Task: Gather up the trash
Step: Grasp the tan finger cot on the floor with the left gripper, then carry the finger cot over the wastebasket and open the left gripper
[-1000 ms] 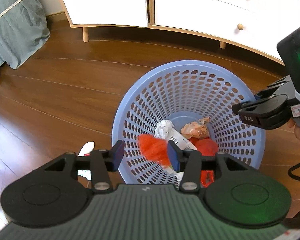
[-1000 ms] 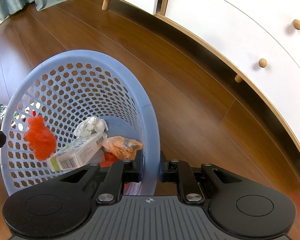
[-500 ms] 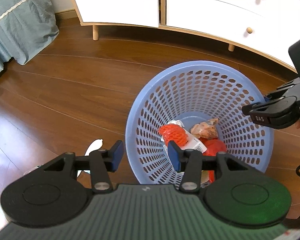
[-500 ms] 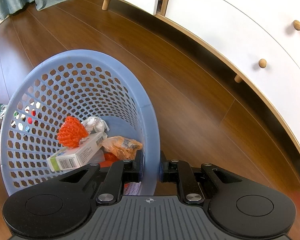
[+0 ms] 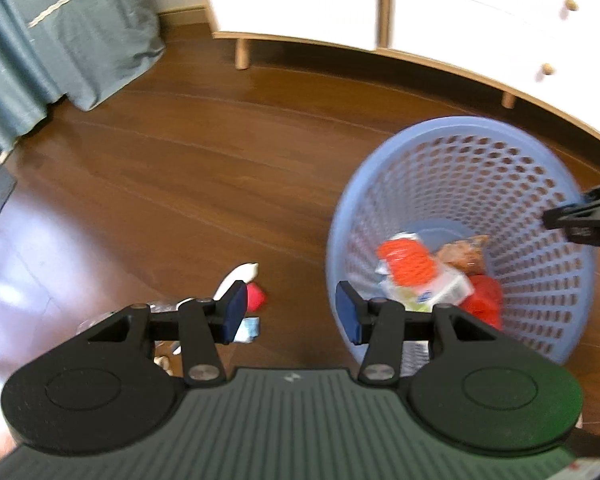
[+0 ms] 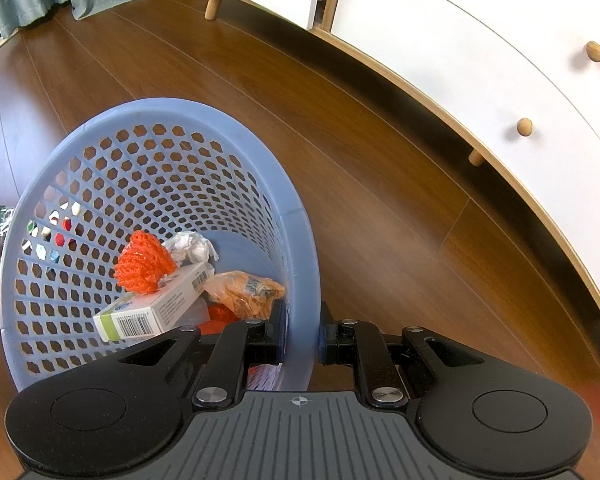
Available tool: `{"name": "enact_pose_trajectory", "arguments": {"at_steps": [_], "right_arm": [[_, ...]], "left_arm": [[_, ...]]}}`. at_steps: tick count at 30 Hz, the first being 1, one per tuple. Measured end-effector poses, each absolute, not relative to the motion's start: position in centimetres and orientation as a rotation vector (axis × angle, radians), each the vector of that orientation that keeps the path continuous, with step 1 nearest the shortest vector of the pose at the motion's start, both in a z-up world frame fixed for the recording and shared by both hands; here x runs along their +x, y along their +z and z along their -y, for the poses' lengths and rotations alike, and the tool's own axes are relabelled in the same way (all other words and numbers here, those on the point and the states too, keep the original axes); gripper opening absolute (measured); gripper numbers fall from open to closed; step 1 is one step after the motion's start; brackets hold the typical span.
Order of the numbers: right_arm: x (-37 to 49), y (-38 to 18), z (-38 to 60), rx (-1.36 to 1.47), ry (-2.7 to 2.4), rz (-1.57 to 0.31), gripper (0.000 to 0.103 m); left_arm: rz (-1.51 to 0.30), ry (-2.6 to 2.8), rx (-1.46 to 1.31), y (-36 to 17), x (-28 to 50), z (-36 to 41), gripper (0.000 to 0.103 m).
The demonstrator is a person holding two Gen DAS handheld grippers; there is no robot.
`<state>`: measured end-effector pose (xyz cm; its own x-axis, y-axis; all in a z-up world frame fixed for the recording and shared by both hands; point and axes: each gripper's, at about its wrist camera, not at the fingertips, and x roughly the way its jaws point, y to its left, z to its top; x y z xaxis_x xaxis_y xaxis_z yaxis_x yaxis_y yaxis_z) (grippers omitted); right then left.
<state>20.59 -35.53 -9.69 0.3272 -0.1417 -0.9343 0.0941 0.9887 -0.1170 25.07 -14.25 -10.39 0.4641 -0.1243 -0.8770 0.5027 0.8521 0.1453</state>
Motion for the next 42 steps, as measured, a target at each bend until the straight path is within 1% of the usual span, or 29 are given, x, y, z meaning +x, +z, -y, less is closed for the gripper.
{"name": "enact_pose_trajectory", "arguments": {"at_steps": [6,10,14,19,23,32,35,37,38,39,42], "right_arm": [[20.5,-9.8,35.4,-0.048,-0.152,-1.228,0.011],[20.4,-9.7,35.4,-0.051,-0.152,-1.229,0.011],[20.3,-9.7,35.3,-0.054,-0.152,-1.227,0.011],[20.3,-9.7,35.2,-0.055,-0.152,-1.228,0.011],[20.4,-9.7,35.2,-0.058,-0.156,-1.232,0.011],[20.7,-9.6,35.0,-0.067,-0.161,-1.228,0.011],[20.6,-9.6,35.0,-0.069,-0.163,-1.227,0.011],[20.6,-9.7,35.0,-0.068,-0.165,-1.228,0.011],[20.6,-9.7,35.0,-0.068,-0.166,-1.228,0.012],[20.6,-9.8,35.1,-0.068,-0.166,-1.228,0.012],[20.6,-9.8,35.2,-0.069,-0.165,-1.228,0.012]], "left_arm": [[-1.043,-0.226,0.323,-12.3,27.0,6.8,0.047],[-1.071,-0.081,0.252,-15.5,27.3,0.3,0.047],[-1.115,-0.008,0.240,-19.2,26.9,-3.6,0.047],[-1.117,-0.043,0.284,-23.8,26.3,-5.0,0.046],[-1.118,-0.075,0.272,-27.1,28.0,-5.4,0.046],[-1.166,-0.098,0.381,-32.7,30.8,-5.3,0.045],[-1.180,-0.091,0.373,-33.6,31.3,-5.8,0.039],[-1.186,-0.088,0.353,-34.0,31.7,-6.1,0.036],[-1.181,-0.095,0.336,-34.0,31.8,-6.3,0.032],[-1.183,-0.104,0.321,-34.0,31.9,-6.4,0.024],[-1.182,-0.097,0.317,-33.3,31.7,-6.4,0.024]]}}
